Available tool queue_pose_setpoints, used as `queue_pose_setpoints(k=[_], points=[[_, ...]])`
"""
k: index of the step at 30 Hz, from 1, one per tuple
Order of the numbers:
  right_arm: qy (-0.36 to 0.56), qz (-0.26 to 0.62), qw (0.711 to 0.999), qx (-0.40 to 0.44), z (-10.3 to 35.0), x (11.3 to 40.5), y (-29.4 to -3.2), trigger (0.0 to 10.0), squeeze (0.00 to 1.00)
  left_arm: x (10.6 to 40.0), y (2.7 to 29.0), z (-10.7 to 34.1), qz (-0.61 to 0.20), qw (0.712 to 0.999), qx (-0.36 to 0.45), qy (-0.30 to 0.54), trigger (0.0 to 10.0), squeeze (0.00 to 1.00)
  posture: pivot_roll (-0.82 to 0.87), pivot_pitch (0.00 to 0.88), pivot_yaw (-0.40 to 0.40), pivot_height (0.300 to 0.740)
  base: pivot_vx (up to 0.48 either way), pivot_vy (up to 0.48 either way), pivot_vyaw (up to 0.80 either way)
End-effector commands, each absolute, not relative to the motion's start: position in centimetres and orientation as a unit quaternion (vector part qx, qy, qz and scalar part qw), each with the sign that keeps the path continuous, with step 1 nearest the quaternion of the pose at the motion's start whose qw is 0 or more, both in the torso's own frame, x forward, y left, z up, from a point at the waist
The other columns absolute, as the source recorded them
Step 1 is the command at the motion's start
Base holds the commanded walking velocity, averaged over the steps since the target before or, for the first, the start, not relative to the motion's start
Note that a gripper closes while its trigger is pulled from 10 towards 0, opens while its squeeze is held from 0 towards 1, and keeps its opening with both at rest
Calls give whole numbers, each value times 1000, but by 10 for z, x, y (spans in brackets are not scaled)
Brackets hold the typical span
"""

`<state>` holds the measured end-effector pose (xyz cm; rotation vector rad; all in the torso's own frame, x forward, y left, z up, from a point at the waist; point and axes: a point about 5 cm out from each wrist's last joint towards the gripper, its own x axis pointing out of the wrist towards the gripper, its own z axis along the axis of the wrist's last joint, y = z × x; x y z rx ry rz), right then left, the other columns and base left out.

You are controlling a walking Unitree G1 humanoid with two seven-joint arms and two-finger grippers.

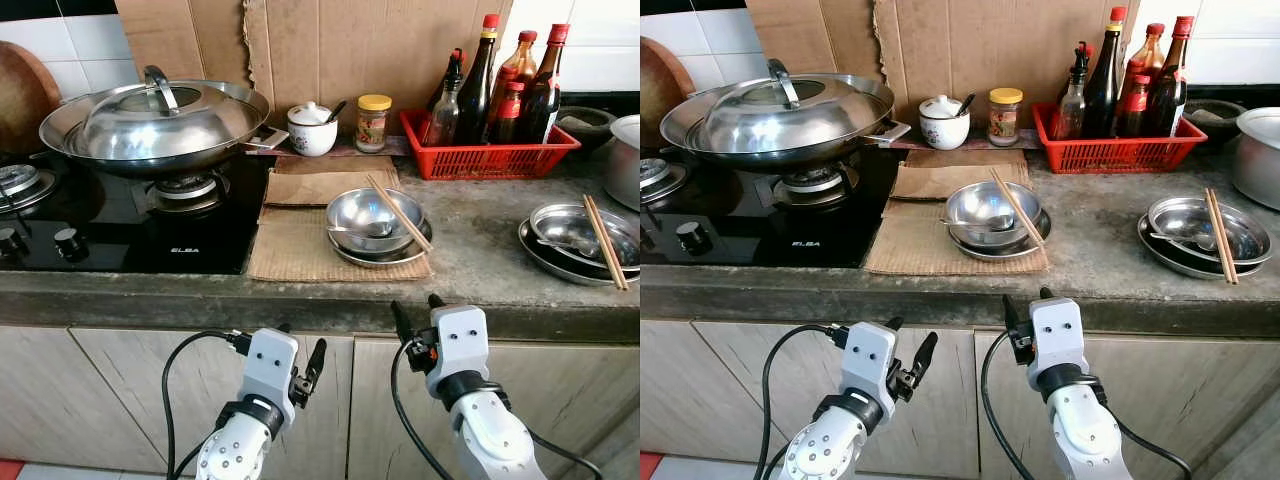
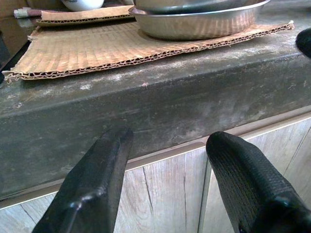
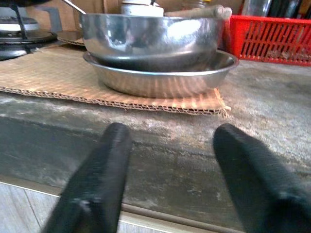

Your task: Kitchen organization

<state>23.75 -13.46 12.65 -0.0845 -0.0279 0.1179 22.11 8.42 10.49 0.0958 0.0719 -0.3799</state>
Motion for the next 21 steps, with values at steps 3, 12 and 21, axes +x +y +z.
queue_pose_setpoints(k=[3,12,21], points=[[-41,41,997,-44,136,244,-140,10000,1000,222,83,106,-209,976,49,22,10000,0,-9,0,0,740,0,0,0],[-74,29,996,-28,153,259,-147,10000,0,221,78,110,-230,972,37,7,10000,0,-6,0,0,740,0,0,0],[-92,37,995,-16,166,275,-147,10000,0,219,75,112,-246,969,35,-4,10000,0,1,0,-9,740,0,0,0]])
